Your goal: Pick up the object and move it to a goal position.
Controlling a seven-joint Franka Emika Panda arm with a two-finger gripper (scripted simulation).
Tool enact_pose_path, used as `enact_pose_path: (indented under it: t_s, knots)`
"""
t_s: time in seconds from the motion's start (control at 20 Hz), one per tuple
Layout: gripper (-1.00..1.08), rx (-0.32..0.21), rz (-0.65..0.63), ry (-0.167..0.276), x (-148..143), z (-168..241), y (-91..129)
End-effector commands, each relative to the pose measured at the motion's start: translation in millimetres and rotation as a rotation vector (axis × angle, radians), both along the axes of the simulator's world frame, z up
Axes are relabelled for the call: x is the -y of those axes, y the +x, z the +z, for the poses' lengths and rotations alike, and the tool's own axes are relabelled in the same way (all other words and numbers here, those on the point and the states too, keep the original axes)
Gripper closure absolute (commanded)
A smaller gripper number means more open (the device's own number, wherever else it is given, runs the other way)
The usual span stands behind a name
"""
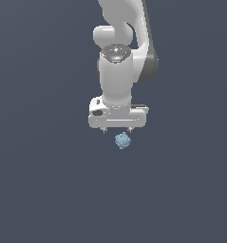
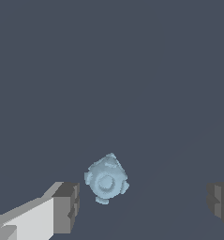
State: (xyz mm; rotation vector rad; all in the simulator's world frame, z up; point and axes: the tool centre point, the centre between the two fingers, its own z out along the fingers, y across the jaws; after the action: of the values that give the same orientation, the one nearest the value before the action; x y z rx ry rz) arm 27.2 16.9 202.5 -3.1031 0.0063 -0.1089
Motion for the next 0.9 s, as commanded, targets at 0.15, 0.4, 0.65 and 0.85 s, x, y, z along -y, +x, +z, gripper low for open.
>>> enact_pose_path:
  t_s: [0.15,0.4,0.65,0.85]
  knots:
    - [-0.92,0.0,0.003,0.0,0,-1,0]
    - [-0.92,-0.005,0.046,-0.008,-3,-10,-3]
    - [-0.92,-0.015,0.135,-0.022,-7,-30,-10]
    - [-0.92,-0.027,0.24,-0.036,-13,-52,-19]
